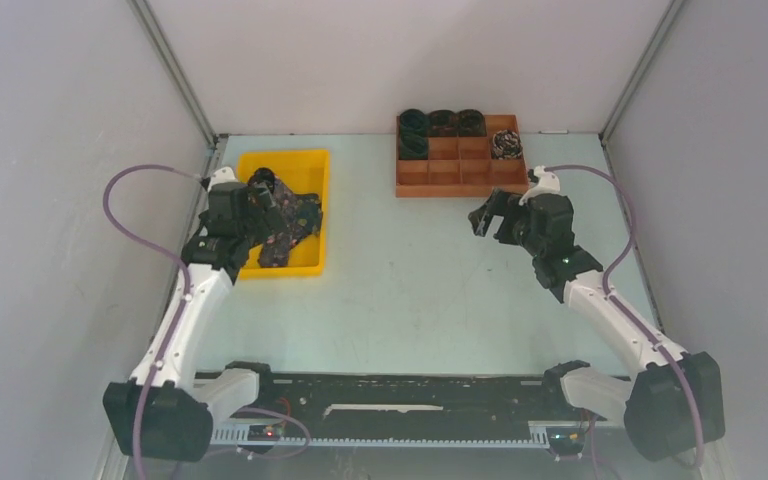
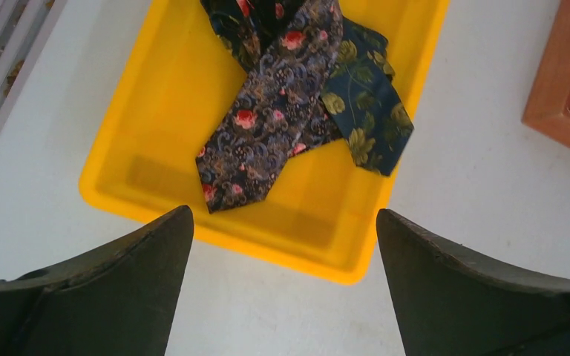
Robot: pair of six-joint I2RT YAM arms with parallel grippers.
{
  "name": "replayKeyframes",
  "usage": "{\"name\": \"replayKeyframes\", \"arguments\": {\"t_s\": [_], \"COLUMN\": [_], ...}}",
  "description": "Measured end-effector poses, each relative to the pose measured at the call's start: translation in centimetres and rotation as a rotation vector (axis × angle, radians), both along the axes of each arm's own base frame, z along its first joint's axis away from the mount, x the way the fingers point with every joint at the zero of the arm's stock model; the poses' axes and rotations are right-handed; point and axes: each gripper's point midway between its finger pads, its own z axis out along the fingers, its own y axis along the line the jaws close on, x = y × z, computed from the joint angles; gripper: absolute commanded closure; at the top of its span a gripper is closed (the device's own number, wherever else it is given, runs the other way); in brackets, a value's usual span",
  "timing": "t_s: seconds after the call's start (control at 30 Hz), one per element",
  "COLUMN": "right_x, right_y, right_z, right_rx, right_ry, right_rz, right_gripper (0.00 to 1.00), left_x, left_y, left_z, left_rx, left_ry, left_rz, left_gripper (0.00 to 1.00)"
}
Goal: Roll the ties
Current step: Pick up the tie from the bin.
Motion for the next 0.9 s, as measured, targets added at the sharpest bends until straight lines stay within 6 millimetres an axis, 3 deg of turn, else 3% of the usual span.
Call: {"name": "replayKeyframes", "arguments": {"t_s": [0.2,0.37,0.53,0.67,0.83,0.9], "right_x": [-0.9,-1.1,-0.7,-0.7,-0.6,-0.6], "right_y": [-0.2,0.7,0.8,1.0,1.3,1.4], "right_z": [-1.7,-1.6,-2.3,-2.6,-2.8,-3.0], "right_rx": [0.029,0.030,0.024,0.025,0.028,0.028], "right_ry": [0.011,-0.004,0.016,0.022,0.028,0.033], "right_rz": [0.021,0.045,0.047,0.060,0.074,0.076], "right_gripper": [0.00,0.03,0.07,0.08,0.10,0.11], "left_x": [3.7,7.8,13.6,17.3,20.4,21.3], "left_y": [1.8,2.0,2.6,3.7,4.2,4.2], "left_z": [-1.1,-2.1,-3.1,-6.0,-9.1,-9.7], "left_rx": [-0.030,-0.036,-0.025,-0.004,0.004,0.003], "left_ry": [0.053,0.100,0.144,0.215,0.293,0.309], "left_rz": [0.058,0.063,0.054,0.050,0.033,0.024], "left_gripper": [0.00,0.02,0.05,0.09,0.27,0.48]}}
